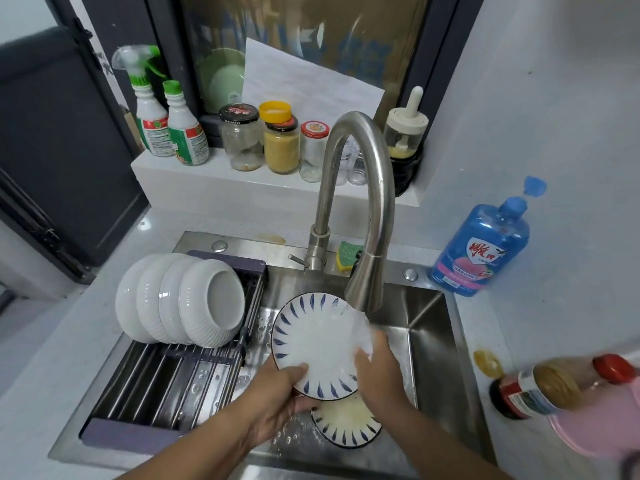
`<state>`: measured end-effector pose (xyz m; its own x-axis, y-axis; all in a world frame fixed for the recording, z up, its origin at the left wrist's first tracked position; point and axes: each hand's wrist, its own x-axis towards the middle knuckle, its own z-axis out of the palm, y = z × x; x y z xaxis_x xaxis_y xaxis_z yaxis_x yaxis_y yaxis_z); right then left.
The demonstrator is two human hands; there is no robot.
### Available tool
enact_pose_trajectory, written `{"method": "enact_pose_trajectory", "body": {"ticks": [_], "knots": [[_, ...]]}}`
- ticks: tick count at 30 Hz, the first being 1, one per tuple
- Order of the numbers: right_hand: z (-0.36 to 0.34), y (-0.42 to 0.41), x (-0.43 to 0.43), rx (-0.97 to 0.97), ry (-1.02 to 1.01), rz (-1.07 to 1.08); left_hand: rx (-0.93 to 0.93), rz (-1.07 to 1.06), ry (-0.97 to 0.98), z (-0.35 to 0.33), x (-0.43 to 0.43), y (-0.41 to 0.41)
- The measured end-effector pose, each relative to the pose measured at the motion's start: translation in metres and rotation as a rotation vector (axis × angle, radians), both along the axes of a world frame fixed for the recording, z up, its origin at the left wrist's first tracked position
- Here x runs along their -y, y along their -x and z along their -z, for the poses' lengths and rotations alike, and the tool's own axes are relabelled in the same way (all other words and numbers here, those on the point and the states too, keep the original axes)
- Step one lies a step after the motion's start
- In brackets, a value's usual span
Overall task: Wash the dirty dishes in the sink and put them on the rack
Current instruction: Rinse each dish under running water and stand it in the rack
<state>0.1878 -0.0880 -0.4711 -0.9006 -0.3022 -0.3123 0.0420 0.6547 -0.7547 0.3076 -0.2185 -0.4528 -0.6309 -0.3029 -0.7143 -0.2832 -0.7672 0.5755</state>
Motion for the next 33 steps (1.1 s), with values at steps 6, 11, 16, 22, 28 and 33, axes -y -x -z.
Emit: {"method": "enact_pose_trajectory", "body": {"ticks": [6,11,16,22,28,33], "knots": [[-0.013,0.008,0.007,-0.360,-0.534,-0.566,0.011,0.080,-0.004,-0.015,-0.002,0.002],[-0.035,-0.010,0.027,-0.148,-0.421,-0.765,-0.041,0.187,-0.006,-0.023,-0.014,0.007],[-0.052,-0.023,0.019,-0.127,-0.166,-1.014,-0.038,0.183,0.014,-0.025,-0.003,0.012],[-0.048,0.000,-0.046,-0.299,-0.258,-1.118,0.043,0.206,0.169,-0.023,0.022,0.017],[-0.062,0.021,-0.035,-0.118,-0.065,-0.900,0.104,0.272,0.067,-0.023,0.044,0.025],[-0.078,0.043,-0.015,0.148,0.025,-0.723,0.109,0.347,0.286,-0.023,0.052,0.025]]}}
